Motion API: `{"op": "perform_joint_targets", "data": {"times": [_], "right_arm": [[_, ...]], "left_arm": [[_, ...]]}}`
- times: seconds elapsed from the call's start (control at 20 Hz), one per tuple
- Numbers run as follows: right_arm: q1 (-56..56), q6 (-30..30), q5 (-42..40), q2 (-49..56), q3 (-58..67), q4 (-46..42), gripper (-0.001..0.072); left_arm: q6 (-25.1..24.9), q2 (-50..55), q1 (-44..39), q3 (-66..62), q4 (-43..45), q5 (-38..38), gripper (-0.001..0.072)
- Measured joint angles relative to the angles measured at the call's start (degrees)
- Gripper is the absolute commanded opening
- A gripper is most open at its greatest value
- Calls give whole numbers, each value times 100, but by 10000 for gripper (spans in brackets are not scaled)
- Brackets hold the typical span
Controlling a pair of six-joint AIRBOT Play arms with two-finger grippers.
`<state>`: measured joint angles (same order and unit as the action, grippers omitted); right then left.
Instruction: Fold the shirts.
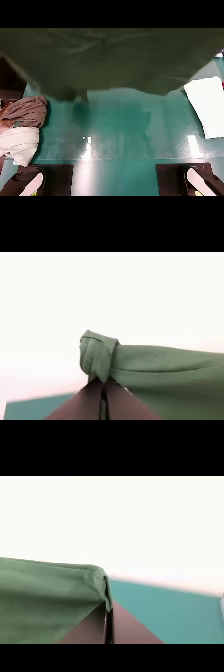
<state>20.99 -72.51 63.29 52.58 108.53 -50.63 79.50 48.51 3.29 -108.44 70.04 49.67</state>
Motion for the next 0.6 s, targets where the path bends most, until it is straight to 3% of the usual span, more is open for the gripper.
{"op": "perform_joint_targets", "data": {"times": [0.3, 0.6], "right_arm": [[774, -361, 334, -153, 271, -4, 11], [837, -1019, 1674, 866, -479, -59, 11]], "left_arm": [[-26, 87, 2, -590, -55, 511, 23], [-31, 1351, -7, 92, -544, 1768, 24]]}}
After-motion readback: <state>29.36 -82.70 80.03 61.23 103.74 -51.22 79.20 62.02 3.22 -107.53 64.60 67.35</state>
